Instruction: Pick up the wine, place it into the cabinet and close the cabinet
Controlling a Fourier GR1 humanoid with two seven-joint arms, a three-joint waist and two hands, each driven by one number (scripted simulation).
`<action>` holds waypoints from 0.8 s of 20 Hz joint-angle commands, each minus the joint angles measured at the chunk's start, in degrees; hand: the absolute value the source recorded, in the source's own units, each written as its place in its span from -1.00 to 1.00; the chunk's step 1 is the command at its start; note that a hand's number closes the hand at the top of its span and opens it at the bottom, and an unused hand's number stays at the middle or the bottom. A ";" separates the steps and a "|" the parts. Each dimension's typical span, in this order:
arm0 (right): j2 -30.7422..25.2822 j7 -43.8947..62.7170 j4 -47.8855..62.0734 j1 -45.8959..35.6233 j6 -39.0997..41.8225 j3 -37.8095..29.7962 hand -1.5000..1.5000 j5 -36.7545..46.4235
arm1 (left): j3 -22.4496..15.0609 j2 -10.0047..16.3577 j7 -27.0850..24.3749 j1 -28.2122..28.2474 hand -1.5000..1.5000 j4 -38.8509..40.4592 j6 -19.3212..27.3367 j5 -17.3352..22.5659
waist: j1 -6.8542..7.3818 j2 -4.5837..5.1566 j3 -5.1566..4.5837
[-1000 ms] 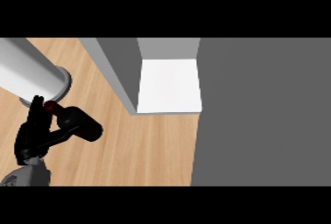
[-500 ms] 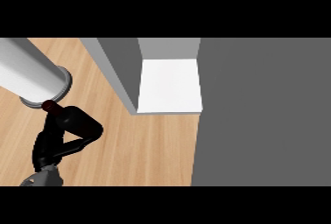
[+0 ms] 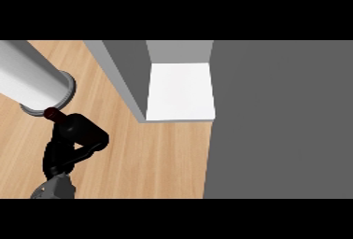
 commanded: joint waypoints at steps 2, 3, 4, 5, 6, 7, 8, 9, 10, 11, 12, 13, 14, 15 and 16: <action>-1.42 7.54 -15.11 2.24 -1.05 0.28 -1.00 -1.84 | 2.63 -0.58 -3.61 0.32 -1.00 2.05 -2.20 3.87 | 0.21 -0.07 -0.03; -0.72 5.05 -11.69 1.02 -0.76 -1.08 -1.00 -2.66 | 3.59 -0.29 -3.55 -1.05 -1.00 4.41 -3.40 5.47 | 0.33 0.08 -0.01; -0.98 6.82 -11.81 0.16 -0.97 -1.79 -1.00 -3.63 | 4.76 1.63 -3.03 -5.46 -1.00 7.90 -4.05 6.50 | -0.04 0.20 -0.05; -1.55 5.18 -12.61 3.02 -0.11 -1.61 -1.00 -3.31 | 5.07 1.32 -4.24 -3.59 -1.00 7.69 -5.24 7.24 | 0.00 0.09 0.00; -1.50 8.65 -14.21 1.44 -1.17 -1.36 -1.00 -3.48 | 2.82 -3.04 -6.17 -4.37 -1.00 7.13 -1.12 4.95 | -0.07 0.05 -0.02; -1.79 6.92 -13.10 1.83 -0.32 -3.90 -1.00 -5.56 | 3.24 -2.55 -7.65 -3.66 -1.00 8.26 -3.15 5.68 | 0.08 0.11 0.01; -0.90 4.76 -11.08 1.60 0.13 -3.15 -1.00 -5.61 | 3.80 -1.04 -8.49 -6.34 -1.00 12.44 -3.58 5.61 | -0.13 0.23 -0.01; -1.23 10.58 -15.82 0.35 -1.98 -2.65 -1.00 -4.36 | 4.18 0.08 -3.71 -6.87 -1.00 8.87 -3.25 7.03 | -0.13 -0.01 -0.04; -0.59 6.24 -13.38 2.73 -1.02 -1.28 -1.00 -2.67 | 3.35 -0.04 -7.26 -5.26 -1.00 10.95 -4.97 6.02 | 0.04 0.06 0.01; -1.71 6.65 -15.10 3.50 -0.19 -0.42 -1.00 -2.62 | 2.99 -3.25 -9.50 -6.67 -1.00 11.97 -2.59 5.50 | -0.58 0.01 -0.02; -2.25 6.11 -13.78 2.73 0.60 -4.28 -1.00 -5.85 | 3.72 0.08 -6.92 -6.78 -1.00 12.71 -5.00 6.70 | -0.01 0.11 0.03; -1.20 6.60 -14.16 3.39 -0.64 -1.61 -1.00 -2.85 | 2.51 -0.87 -4.98 -4.62 -1.00 7.40 -4.55 6.88 | 0.47 -0.13 0.07; -1.25 8.03 -12.72 -0.39 -0.86 -5.20 -1.00 -5.95 | 2.88 -1.67 -8.07 -8.20 -1.00 12.71 -2.78 6.12 | 0.14 0.17 0.00; -2.30 6.07 -14.83 4.12 0.75 -4.58 -1.00 -5.95 | 2.43 -0.50 -6.51 -5.67 -1.00 9.57 -3.98 6.26 | 0.16 -0.06 0.08; -1.19 7.39 -10.78 -0.73 0.23 -2.82 -1.00 -4.00 | 3.45 1.28 -8.19 -10.24 -1.00 14.70 -3.75 6.49 | 0.20 0.21 -0.01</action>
